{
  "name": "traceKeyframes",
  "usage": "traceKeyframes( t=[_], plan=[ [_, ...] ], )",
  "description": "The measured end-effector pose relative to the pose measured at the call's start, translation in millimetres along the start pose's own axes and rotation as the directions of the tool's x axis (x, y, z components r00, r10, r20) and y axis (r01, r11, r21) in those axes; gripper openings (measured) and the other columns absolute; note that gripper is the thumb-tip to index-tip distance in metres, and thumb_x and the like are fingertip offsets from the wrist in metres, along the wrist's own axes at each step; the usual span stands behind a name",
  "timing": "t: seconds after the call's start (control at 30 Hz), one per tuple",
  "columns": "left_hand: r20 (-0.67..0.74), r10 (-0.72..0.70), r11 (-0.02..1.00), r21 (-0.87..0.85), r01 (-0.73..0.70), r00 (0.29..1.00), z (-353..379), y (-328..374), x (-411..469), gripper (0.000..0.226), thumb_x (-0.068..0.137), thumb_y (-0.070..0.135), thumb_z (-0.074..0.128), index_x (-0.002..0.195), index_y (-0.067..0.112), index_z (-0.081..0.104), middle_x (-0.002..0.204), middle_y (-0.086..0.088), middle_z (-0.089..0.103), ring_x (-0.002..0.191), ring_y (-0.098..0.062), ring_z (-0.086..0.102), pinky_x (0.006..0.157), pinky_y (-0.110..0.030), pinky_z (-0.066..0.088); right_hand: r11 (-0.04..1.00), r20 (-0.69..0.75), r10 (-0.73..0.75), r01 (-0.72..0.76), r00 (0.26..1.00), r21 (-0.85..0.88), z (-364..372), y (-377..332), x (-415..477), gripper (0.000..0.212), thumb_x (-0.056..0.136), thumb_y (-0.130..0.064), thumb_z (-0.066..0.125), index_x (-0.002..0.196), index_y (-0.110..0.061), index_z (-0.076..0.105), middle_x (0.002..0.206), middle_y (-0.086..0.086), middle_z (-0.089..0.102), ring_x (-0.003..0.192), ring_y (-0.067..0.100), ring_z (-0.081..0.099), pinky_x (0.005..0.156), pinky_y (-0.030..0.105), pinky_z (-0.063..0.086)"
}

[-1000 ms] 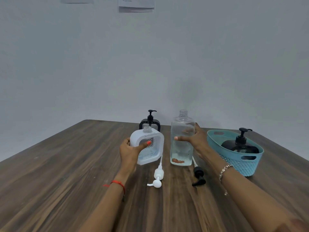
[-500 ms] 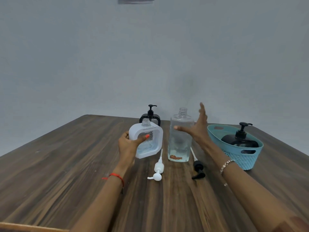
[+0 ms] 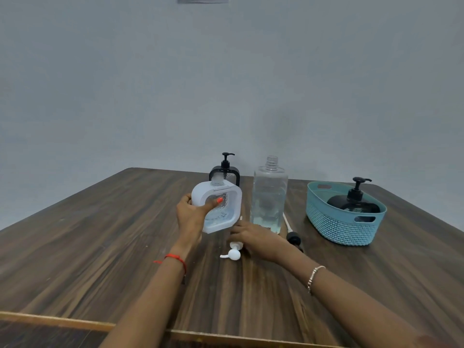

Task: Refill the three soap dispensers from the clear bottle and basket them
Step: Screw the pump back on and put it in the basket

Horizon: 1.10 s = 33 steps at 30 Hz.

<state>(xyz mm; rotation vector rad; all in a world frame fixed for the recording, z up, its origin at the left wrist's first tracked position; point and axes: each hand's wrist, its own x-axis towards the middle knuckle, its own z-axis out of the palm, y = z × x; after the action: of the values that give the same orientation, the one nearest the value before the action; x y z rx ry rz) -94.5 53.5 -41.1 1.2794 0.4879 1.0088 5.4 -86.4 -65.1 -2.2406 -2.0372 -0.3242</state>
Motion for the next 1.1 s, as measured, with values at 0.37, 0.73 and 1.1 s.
traceKeyframes(
  t=[0.37,0.73,1.1],
  plan=[
    [0.048,-0.024,0.999,-0.020,0.025,0.999,3.7,3.9,-2.0,0.049,0.058,0.009,0.086,0.100,0.004,0.060,0.096,-0.013,0.068,0.084,-0.029,0.066,0.071,-0.040,0.058,0.587,-0.442,0.457,0.111,0.772,0.802,-137.6,-10.0,3.3,0.020,0.071,0.003,0.072,0.079,-0.015,0.070,0.065,-0.007,0.070,0.059,0.012,0.058,0.062,0.025,0.048],
    [0.217,-0.006,1.000,-0.021,0.011,0.976,17.8,24.4,-26.0,0.035,0.063,0.006,0.083,0.088,0.011,0.059,0.087,-0.007,0.068,0.074,-0.020,0.067,0.055,-0.027,0.057,0.583,-0.508,0.540,0.137,0.671,0.801,-178.0,-9.0,18.9,0.009,0.073,0.003,0.070,0.070,-0.005,0.068,0.063,0.010,0.064,0.048,0.011,0.051,0.052,0.019,0.044],
    [0.300,0.033,0.996,-0.092,-0.006,0.953,21.9,42.2,-38.7,0.042,0.065,0.007,0.081,0.101,0.002,0.061,0.090,-0.011,0.069,0.075,-0.022,0.068,0.063,-0.031,0.058,0.644,-0.369,0.601,-0.156,0.708,0.749,-139.3,-22.4,8.2,0.022,0.068,-0.028,0.081,0.065,-0.010,0.069,0.055,-0.005,0.060,0.048,0.006,0.050,0.054,0.021,0.038]
  ],
)
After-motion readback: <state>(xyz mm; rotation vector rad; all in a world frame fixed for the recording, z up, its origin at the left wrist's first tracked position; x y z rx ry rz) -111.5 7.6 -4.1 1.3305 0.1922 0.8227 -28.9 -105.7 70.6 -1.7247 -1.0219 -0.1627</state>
